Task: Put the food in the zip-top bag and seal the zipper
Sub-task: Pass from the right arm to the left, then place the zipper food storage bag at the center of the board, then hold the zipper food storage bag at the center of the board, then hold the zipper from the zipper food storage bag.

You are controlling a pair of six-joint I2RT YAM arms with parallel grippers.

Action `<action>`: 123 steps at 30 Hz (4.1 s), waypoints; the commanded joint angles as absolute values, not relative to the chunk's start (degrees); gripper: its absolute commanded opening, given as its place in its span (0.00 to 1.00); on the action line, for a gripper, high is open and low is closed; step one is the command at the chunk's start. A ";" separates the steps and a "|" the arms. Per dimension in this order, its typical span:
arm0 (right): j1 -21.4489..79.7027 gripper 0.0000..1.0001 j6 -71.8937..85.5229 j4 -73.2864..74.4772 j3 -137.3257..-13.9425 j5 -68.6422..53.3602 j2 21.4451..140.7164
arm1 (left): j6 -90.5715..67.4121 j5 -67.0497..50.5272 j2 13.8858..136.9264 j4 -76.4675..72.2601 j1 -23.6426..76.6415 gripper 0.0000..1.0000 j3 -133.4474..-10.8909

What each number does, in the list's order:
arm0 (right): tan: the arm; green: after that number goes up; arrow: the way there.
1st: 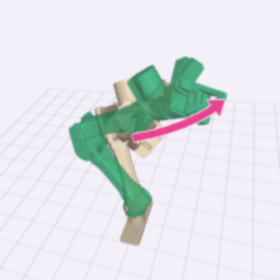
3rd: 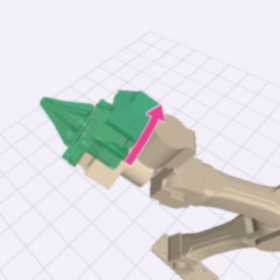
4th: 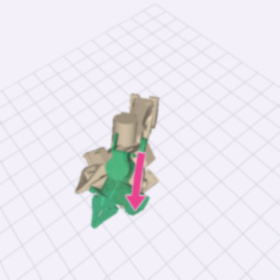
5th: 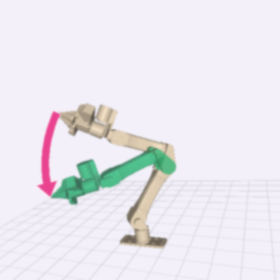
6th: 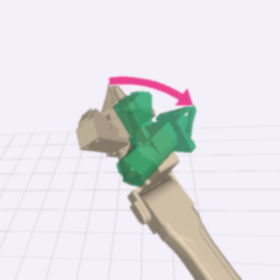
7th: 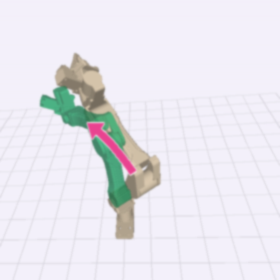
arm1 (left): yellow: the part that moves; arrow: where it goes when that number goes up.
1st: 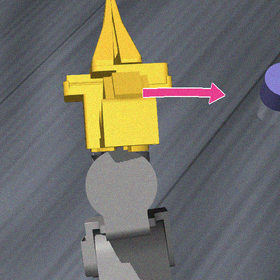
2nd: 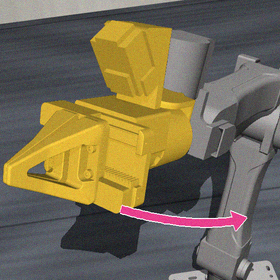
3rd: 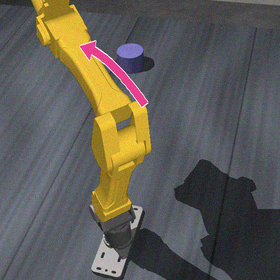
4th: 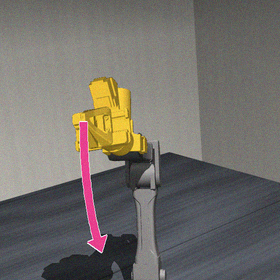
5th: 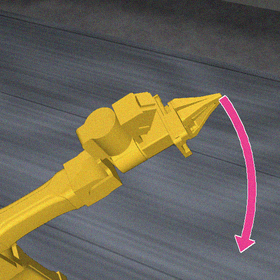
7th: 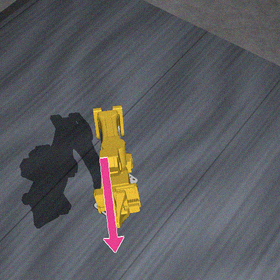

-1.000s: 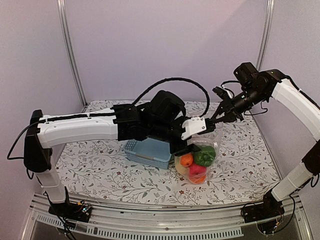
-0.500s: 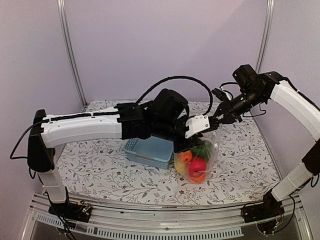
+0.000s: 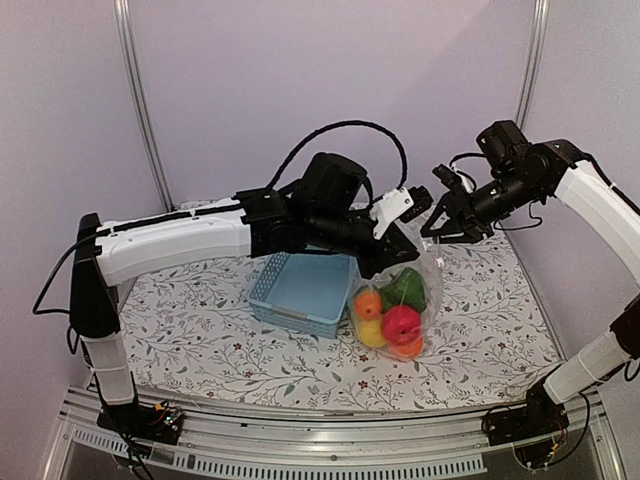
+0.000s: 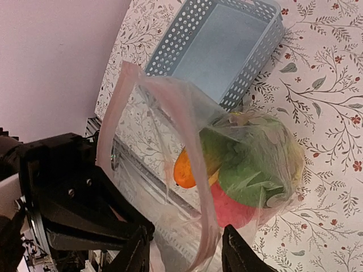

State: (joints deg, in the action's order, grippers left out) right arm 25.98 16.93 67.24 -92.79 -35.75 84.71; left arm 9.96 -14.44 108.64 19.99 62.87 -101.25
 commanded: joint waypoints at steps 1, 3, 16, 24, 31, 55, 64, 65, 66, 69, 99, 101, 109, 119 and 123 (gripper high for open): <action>26.25 0.43 17.64 63.91 -88.17 -32.58 75.14 | 0.94 -18.91 111.23 14.98 60.67 0.08 -103.57; 26.31 0.44 17.09 59.68 -83.23 -32.21 71.39 | -0.96 -19.17 111.79 13.85 60.17 0.08 -103.54; 26.26 0.45 11.86 40.72 -66.99 -26.64 57.84 | -10.03 -24.46 114.45 8.10 58.17 0.07 -105.71; 26.28 0.45 6.38 40.86 -68.32 -29.74 59.59 | -10.53 -25.00 114.51 7.36 56.75 0.05 -104.52; 26.40 0.58 5.14 43.99 -67.68 -38.90 58.51 | -11.92 -26.43 115.95 5.55 55.63 0.03 -103.97; 29.36 0.53 2.70 44.32 -57.79 -39.90 53.95 | -12.48 -25.88 118.53 6.08 53.46 0.03 -104.50; 32.78 0.42 1.87 38.33 -57.62 -35.99 58.95 | -11.63 -25.17 118.44 7.62 53.44 0.03 -105.25; 33.12 0.40 1.73 38.09 -57.79 -35.02 59.32 | -11.47 -25.09 118.46 7.75 53.36 0.03 -105.27; 33.29 0.37 1.64 38.03 -58.01 -34.27 59.60 | -11.33 -25.04 118.46 7.93 53.35 0.03 -105.29; 33.40 0.26 1.28 37.84 -58.69 -32.18 59.72 | -11.02 -24.84 118.23 8.30 53.35 0.03 -105.28; 36.50 0.00 -5.63 52.88 -77.32 -36.95 65.49 | 8.85 -24.14 104.07 25.73 56.35 0.77 -110.14; 38.08 0.00 -5.77 53.42 -79.85 -36.87 66.96 | 8.31 -25.53 103.92 25.10 56.62 0.77 -108.63; 44.31 0.00 -6.67 57.15 -92.42 -37.45 75.69 | 9.39 -23.87 101.62 26.97 57.20 0.76 -106.47; 44.65 0.00 -9.69 56.60 -82.68 -28.30 72.82 | 9.72 -23.79 98.81 27.40 57.42 0.71 -101.99; 44.43 0.00 -10.35 56.75 -82.94 -22.40 72.44 | 9.55 -23.26 97.97 26.71 57.32 0.71 -100.52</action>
